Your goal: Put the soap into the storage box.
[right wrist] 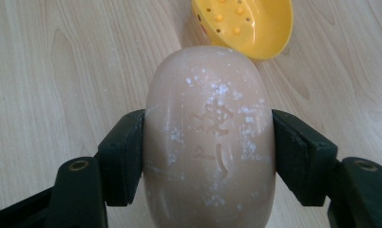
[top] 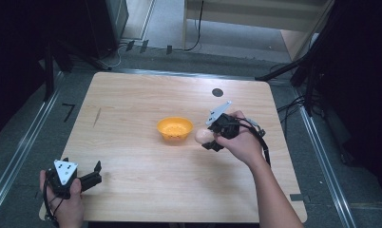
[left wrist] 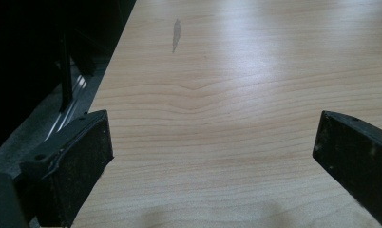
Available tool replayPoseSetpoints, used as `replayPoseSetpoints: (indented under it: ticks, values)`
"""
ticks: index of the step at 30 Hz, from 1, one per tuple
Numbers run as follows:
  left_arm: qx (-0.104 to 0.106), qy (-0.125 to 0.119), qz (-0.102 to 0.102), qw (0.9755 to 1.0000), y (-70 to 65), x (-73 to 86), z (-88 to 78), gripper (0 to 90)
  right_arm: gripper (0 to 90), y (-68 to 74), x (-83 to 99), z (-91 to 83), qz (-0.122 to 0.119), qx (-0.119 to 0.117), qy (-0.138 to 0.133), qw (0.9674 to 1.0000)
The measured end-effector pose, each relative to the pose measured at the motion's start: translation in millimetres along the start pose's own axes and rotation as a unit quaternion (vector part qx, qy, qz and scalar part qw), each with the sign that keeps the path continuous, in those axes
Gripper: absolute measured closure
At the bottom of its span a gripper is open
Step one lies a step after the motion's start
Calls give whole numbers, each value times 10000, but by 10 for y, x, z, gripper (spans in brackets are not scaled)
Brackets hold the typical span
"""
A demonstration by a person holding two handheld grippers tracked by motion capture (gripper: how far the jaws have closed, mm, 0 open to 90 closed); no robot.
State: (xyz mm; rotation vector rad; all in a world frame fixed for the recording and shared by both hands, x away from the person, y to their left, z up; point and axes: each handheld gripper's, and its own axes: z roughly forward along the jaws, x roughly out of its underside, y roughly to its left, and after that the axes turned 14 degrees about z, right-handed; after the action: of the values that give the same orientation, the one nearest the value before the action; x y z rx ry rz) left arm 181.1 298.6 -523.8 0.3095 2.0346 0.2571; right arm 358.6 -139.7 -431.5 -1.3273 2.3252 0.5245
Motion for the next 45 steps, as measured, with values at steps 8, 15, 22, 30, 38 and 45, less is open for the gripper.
replayPoseSetpoints:
  ticks: [8,15,22,30,38,45]
  values:
    - [32,26,-49,10000,11,1,0,0,337,10,-209,96,-298,-13,64,9995]
    - [60,-17,-76,10000,18,6,-2,0,337,9,-358,188,-474,-60,79,9988]
    - [58,-14,-86,9999,22,6,0,0,336,-41,-438,238,-538,-153,75,9984]
    - [69,-31,-59,10000,22,8,-6,0,336,-58,-597,259,-813,-234,45,9964]
    - [80,2,-81,9999,21,4,3,0,336,-65,-746,310,-989,-394,133,9942]
    - [103,5,-127,9999,31,6,2,0,336,-39,-927,439,-1161,-434,247,9920]
